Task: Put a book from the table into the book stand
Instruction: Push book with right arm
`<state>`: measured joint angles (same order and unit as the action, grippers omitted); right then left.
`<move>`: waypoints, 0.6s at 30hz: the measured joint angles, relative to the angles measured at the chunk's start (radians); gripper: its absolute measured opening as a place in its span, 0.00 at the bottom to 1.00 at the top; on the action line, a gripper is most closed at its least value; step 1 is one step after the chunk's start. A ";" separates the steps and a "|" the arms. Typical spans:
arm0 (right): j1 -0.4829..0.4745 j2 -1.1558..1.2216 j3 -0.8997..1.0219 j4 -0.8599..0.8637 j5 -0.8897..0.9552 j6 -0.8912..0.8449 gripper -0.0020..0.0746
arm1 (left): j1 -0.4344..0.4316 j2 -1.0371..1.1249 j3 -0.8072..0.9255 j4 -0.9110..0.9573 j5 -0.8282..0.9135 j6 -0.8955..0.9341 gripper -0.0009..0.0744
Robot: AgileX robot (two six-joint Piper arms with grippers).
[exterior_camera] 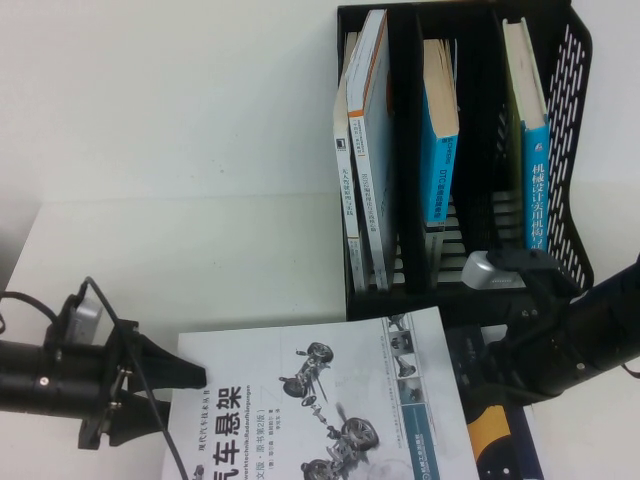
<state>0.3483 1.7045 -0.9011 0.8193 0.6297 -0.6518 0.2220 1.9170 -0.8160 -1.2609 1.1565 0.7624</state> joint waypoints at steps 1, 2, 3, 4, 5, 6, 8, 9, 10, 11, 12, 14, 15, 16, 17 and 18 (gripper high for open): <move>0.000 0.000 0.000 0.002 0.000 0.000 0.03 | -0.011 0.000 0.000 0.000 0.000 0.000 0.59; 0.000 0.000 0.000 0.004 0.000 0.000 0.03 | -0.024 0.000 0.000 0.002 0.000 0.000 0.61; 0.000 0.000 0.000 0.004 0.000 0.000 0.03 | -0.034 0.000 0.000 0.008 0.000 0.000 0.62; 0.000 0.000 0.000 0.008 -0.002 -0.002 0.03 | -0.047 0.000 0.000 0.015 0.000 0.000 0.63; 0.000 0.000 0.000 0.010 -0.003 -0.003 0.03 | -0.060 0.000 0.002 0.020 0.000 0.000 0.63; 0.001 0.000 0.000 0.012 -0.003 -0.009 0.03 | -0.073 0.000 0.002 0.020 0.000 0.000 0.64; 0.001 0.000 0.000 0.016 -0.006 -0.012 0.03 | -0.092 0.000 0.002 0.022 0.000 0.000 0.64; 0.001 0.000 0.000 0.019 -0.006 -0.014 0.03 | -0.097 0.000 0.002 0.022 0.000 0.005 0.64; 0.001 0.000 0.000 0.020 -0.006 -0.014 0.03 | -0.103 0.000 0.002 0.022 0.000 0.012 0.64; 0.001 0.000 0.000 0.022 -0.006 -0.017 0.03 | -0.104 0.000 0.004 0.020 0.000 0.020 0.64; 0.001 0.000 0.000 0.022 -0.006 -0.018 0.03 | -0.104 0.000 0.004 0.020 0.000 0.024 0.64; 0.001 0.000 0.000 0.023 -0.006 -0.021 0.03 | -0.104 0.000 0.004 0.018 0.000 0.029 0.64; 0.001 0.000 0.000 0.023 -0.006 -0.021 0.03 | -0.104 0.000 0.004 0.018 0.000 0.029 0.64; 0.001 0.000 0.000 0.024 -0.006 -0.021 0.03 | -0.104 0.000 0.004 0.017 0.000 0.029 0.64; 0.001 0.000 0.000 0.024 -0.006 -0.021 0.03 | -0.104 0.000 0.004 0.014 -0.002 0.031 0.64; 0.001 0.000 0.000 0.024 -0.006 -0.021 0.03 | -0.105 0.000 0.004 0.008 -0.002 0.033 0.64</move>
<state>0.3489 1.7045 -0.9011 0.8436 0.6238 -0.6725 0.1173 1.9173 -0.8123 -1.2531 1.1547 0.7956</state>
